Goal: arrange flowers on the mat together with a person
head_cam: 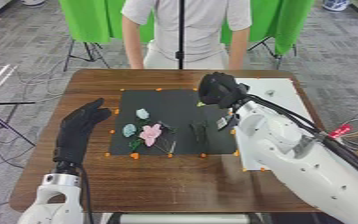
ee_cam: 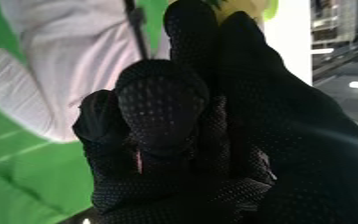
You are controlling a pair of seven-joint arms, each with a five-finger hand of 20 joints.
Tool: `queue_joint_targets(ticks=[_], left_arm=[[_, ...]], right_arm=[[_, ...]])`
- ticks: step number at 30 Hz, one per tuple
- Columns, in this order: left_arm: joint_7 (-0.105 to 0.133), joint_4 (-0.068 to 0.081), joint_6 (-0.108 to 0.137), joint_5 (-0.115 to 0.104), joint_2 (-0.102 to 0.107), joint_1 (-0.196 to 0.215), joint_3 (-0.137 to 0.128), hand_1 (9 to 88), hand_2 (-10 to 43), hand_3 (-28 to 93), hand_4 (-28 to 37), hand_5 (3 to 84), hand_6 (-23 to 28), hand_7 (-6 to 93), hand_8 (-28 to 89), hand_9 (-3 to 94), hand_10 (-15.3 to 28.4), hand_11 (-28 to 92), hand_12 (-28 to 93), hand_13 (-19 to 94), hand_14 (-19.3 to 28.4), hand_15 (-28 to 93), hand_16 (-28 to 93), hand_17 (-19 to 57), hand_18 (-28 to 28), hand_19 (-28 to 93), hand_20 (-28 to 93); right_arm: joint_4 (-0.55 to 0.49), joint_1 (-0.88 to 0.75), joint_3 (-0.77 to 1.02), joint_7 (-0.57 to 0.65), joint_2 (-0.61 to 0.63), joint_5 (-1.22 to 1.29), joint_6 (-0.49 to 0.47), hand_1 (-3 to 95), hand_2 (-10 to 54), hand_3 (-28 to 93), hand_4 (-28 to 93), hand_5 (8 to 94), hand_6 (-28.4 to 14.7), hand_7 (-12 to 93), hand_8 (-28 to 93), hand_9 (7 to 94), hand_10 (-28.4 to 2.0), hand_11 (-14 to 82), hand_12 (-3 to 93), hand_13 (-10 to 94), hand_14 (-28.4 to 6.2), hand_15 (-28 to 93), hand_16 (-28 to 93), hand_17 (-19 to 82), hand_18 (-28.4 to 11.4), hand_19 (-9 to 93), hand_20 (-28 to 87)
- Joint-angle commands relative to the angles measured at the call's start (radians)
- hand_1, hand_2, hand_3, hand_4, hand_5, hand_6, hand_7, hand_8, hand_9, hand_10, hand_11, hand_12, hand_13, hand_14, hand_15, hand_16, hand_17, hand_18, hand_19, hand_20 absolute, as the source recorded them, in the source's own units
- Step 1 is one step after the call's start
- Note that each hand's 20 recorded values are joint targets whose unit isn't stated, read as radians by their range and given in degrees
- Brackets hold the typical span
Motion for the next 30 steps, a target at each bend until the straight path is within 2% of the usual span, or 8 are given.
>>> queue_joint_targets(ticks=[1, 12, 14, 20, 30], left_arm=[[-0.011, 0.005, -0.007, -0.006, -0.003, 0.008, -0.001, 25.3, -0.4, 67, -20.2, 49.2, 4.6, 13.3, -5, 48.3, 14.2, 21, 17, 37, 18.6, 20, 3, 5.1, 11.7, 3, 17], [-0.013, 0.011, -0.010, -0.007, -0.002, 0.002, 0.005, 25.2, -0.6, 67, -20.2, 49.2, 4.4, 13.5, -5, 48.4, 14.2, 21, 17, 37, 18.6, 20, 3, 5.1, 11.7, 3, 17], [-0.012, 0.012, -0.018, -0.006, -0.004, 0.000, 0.004, 25.3, -0.5, 67, -20.1, 49.3, 4.2, 13.5, -5, 48.4, 14.2, 21, 17, 37, 18.5, 20, 3, 5.1, 11.7, 3, 17], [-0.013, 0.012, -0.019, -0.005, -0.002, -0.001, 0.002, 25.4, -0.4, 67, -19.8, 49.3, 3.8, 13.6, -5, 48.3, 14.2, 21, 17, 37, 18.6, 20, 3, 5.1, 11.7, 3, 17], [-0.018, 0.015, -0.030, -0.003, 0.004, -0.007, 0.004, 26.1, 0.0, 67, -19.5, 50.1, 2.2, 14.3, -6, 48.3, 14.1, 21, 17, 37, 18.5, 20, 3, 5.1, 11.7, 3, 17]], right_arm=[[0.103, 0.006, -0.048, 0.008, -0.081, -0.051, 0.003, 60.9, -9.5, 65, -24, 82.3, 1.1, 20, 10, 93.5, -6.9, 9.1, 43.3, 91, -2.0, 51, 41, 44, -20.5, 84, 58], [0.172, -0.013, -0.034, 0.008, -0.111, -0.112, 0.029, 60.5, -9.5, 65, -24, 82.5, 1.8, 20, 8, 93.4, -7.2, 8.4, 38.8, 91, -2.3, 53, 41, 44, -20.3, 84, 57], [0.169, -0.017, -0.029, 0.010, -0.109, -0.099, 0.028, 59.5, -9.5, 65, -23, 82.6, 2.2, 20, 8, 93.3, -7.3, 7.9, 37.5, 91, -2.5, 53, 41, 44, -20.6, 84, 56], [0.157, -0.025, -0.020, -0.009, -0.104, -0.092, 0.013, 55.2, -9.5, 64, -22, 81.5, 2.0, 19, 7, 93.1, -7.6, 6.7, 38.0, 90, -2.9, 53, 41, 43, -20.9, 84, 57], [0.146, -0.039, -0.020, -0.020, -0.097, -0.111, -0.001, 53.1, -9.5, 64, -22, 80.8, 2.1, 18, 6, 92.6, -8.1, 7.7, 36.9, 90, -3.2, 52, 41, 43, -21.2, 84, 57]])
